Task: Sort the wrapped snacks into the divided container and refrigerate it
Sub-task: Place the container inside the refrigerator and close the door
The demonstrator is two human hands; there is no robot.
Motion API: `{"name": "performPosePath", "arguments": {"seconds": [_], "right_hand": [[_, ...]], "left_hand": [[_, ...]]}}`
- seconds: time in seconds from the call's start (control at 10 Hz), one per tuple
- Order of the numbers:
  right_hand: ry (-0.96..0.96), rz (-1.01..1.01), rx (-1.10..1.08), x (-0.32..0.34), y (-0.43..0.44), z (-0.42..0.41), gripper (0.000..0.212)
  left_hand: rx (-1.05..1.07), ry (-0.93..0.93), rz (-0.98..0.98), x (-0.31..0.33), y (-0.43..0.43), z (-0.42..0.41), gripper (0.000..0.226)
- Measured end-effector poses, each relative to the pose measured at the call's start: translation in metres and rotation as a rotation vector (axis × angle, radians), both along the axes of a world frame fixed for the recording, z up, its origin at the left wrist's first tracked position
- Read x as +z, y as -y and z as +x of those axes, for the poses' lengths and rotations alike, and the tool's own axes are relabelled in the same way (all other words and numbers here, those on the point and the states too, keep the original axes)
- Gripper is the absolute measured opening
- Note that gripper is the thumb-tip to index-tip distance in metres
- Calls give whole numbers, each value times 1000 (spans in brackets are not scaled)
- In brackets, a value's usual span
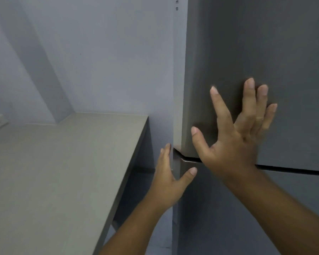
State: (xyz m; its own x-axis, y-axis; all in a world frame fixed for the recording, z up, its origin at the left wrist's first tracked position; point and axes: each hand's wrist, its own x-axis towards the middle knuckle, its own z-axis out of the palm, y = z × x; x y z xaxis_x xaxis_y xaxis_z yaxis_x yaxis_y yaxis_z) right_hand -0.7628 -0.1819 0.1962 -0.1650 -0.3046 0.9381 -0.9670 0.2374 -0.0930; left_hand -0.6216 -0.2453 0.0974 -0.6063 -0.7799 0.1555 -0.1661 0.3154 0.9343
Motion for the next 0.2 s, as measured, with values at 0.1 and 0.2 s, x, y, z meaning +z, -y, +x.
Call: {"name": "performPosePath", "arguments": {"seconds": [0.1,0.2], "right_hand": [[11,70,248,-2,16,35,74],[18,244,423,-23,40,100,70]], "left_hand": [[256,108,-203,7,15,47,81],[510,202,-327,3,20,119,67]]}}
